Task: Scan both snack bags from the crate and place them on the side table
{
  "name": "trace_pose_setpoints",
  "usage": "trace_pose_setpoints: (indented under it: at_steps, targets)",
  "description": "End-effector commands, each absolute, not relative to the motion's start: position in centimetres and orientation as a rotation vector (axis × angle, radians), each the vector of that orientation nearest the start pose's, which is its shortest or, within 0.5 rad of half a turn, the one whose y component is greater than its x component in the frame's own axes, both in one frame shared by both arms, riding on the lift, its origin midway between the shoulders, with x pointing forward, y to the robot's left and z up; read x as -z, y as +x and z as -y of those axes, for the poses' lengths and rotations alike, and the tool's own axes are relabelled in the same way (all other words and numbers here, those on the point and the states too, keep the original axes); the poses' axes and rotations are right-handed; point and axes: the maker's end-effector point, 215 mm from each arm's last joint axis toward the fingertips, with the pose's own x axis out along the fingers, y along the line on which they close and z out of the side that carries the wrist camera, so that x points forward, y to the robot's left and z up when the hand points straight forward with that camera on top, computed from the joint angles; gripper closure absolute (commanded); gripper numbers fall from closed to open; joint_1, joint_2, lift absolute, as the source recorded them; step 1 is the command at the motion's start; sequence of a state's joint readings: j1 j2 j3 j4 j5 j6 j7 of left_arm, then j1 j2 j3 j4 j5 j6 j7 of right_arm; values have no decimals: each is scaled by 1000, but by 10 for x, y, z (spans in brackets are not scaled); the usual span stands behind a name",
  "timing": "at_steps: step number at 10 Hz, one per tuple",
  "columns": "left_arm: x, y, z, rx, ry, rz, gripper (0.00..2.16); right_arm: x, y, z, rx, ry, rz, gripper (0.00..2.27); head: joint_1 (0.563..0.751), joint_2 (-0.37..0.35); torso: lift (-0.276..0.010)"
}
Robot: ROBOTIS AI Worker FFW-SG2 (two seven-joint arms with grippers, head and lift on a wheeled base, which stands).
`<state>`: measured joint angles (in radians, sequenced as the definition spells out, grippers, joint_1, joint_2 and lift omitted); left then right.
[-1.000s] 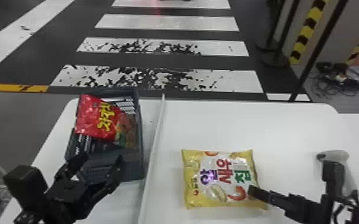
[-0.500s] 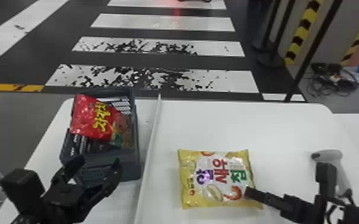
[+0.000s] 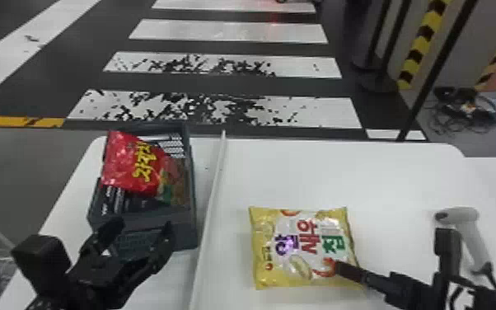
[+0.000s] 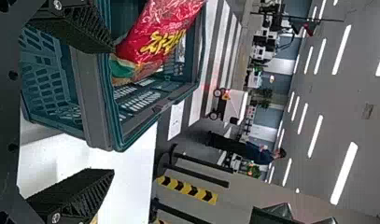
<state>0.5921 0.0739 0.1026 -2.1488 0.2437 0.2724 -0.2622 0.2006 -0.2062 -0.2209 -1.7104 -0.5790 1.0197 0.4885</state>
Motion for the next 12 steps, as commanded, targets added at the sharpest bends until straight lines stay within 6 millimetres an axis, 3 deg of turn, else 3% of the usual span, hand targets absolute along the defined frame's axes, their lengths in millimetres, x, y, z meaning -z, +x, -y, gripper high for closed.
trace_pose_setpoints:
  at_steps: [1,2,5,8,10,12]
  targets:
    - [389,407,-218,231,-167,-258,83,532,395,203,-451,651,-895,711,695,12,-95]
    - [390,407,-218,230,-168,-261,83,536,396,202,-424,654,-902,1521,695,14,-95]
    - [391,407,-218,227,-168,-259,83,529,399,201,-436,624,-886,2256,695,21,-95]
    - [391,408,-219,225,-170,-253,83,497,409,205,-482,717,-802,2256,695,29,-95]
    - [391,408,-220,224,-176,-248,83,474,424,232,-442,742,-728,2256,695,20,-95]
    - [390,408,-219,225,-184,-244,83,451,450,259,-381,669,-635,2256,695,-21,-95]
